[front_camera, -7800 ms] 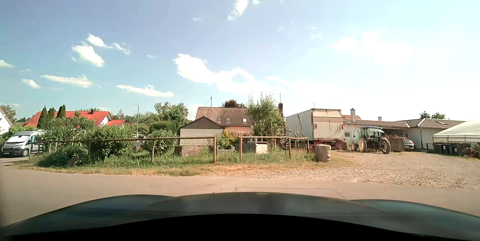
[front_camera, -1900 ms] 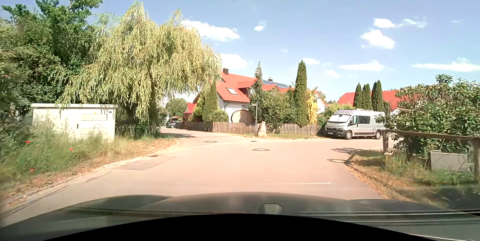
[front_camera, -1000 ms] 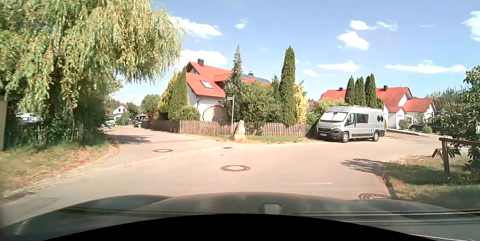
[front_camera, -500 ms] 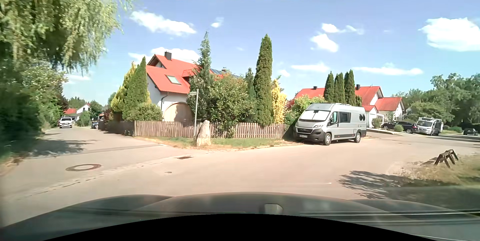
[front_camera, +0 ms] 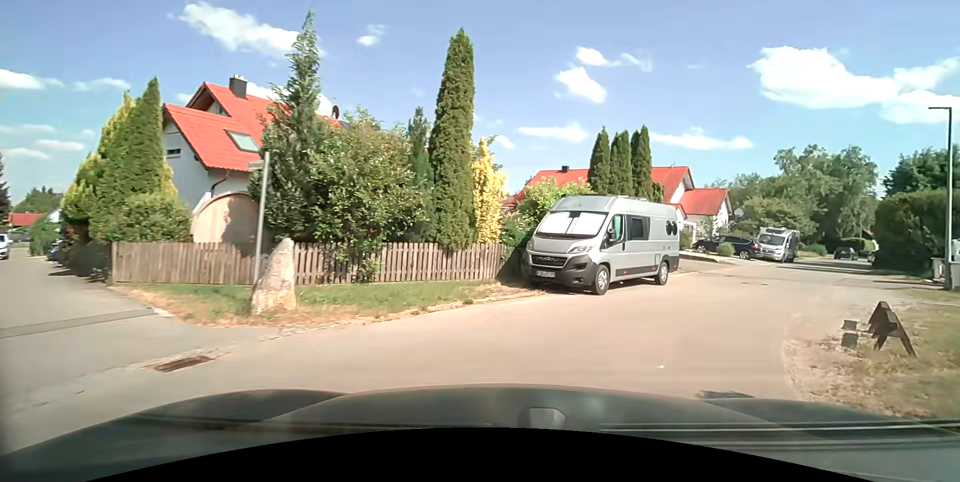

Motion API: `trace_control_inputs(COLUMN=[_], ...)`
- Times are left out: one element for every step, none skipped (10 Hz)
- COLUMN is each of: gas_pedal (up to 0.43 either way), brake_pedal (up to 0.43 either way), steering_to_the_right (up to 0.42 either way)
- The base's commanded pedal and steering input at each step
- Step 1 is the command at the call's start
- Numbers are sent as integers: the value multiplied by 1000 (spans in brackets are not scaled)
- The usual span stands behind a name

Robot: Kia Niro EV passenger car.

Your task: Follow the waypoints while adhering to traffic rules and regulations

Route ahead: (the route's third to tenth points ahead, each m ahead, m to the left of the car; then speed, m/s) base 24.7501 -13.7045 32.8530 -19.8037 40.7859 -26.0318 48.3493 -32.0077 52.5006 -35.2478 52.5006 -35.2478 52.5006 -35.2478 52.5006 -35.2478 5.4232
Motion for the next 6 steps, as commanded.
trace_control_inputs(gas_pedal=[79,79,79,79,79,79], brake_pedal=[6,6,6,6,6,6], steering_to_the_right=[271,272,274,278,284,293])
